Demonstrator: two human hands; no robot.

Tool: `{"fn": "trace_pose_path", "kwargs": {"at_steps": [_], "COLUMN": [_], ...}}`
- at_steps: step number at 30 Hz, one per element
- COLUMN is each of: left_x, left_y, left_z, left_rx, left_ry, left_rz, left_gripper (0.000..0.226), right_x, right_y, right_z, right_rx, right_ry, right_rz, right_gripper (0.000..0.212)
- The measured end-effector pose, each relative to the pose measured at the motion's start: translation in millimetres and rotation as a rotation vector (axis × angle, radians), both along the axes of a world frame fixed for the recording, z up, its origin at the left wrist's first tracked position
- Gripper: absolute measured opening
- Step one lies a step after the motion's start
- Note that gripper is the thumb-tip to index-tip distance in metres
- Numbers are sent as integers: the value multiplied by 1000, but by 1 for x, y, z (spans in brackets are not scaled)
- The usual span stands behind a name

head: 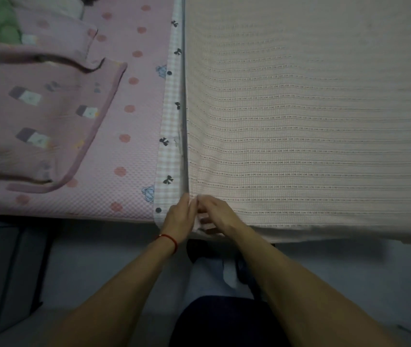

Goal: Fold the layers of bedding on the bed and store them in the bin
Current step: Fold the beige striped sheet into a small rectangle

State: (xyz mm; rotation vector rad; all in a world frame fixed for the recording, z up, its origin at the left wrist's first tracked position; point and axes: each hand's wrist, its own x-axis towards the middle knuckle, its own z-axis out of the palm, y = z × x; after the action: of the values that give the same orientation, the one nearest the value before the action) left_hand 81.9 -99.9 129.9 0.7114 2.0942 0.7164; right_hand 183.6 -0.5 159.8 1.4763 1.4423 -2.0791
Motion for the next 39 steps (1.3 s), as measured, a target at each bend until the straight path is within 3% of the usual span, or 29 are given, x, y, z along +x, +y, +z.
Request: {"fn": "trace_pose_path", "kwargs": {"at_steps": [2, 6, 10, 16, 18, 19, 21, 25, 30, 33, 36, 39], "left_x": [22, 75, 130, 251, 293, 312, 345, 379, 371, 359, 363, 373], "left_y": [16, 56, 106, 194, 219, 230, 247, 271, 313, 323, 316, 305], "left_z": [6, 15, 31, 31, 22, 15, -1, -16, -37, -59, -73, -72], "left_rx": [-1, 8, 104, 6, -77, -114, -228, -367, -499, -668, -750, -718], "left_ry": [-79, -181, -290, -357, -405, -396, -326, -113, 14, -23, -199, -437], "left_rz": [-89, -129, -107, -206, -270, -311, -366, -387, -246, -357, -365, -214], "left_gripper": [22, 21, 16, 25, 17, 11, 22, 18, 58, 57, 47, 44], "right_x": [6, 36, 91, 214, 265, 292, 343, 438, 506, 497, 458, 407], "right_y": [9, 49, 100, 189, 216, 227, 247, 258, 240, 238, 239, 242], "right_z": [9, 18, 4, -20, -30, -34, -44, -64, -84, -104, -125, -138], "right_rx": [-89, 99, 185, 188, 178, 188, 227, 205, 134, 111, 115, 79], "right_ry": [-57, -223, -315, -385, -423, -449, -495, -581, -428, -282, -135, -97], "right_rz": [-139, -122, -143, -150, -132, -115, -77, -64, -252, -231, -224, -235], "right_gripper": [47, 39, 58, 36, 23, 19, 16, 23, 25, 22, 8, 29]}}
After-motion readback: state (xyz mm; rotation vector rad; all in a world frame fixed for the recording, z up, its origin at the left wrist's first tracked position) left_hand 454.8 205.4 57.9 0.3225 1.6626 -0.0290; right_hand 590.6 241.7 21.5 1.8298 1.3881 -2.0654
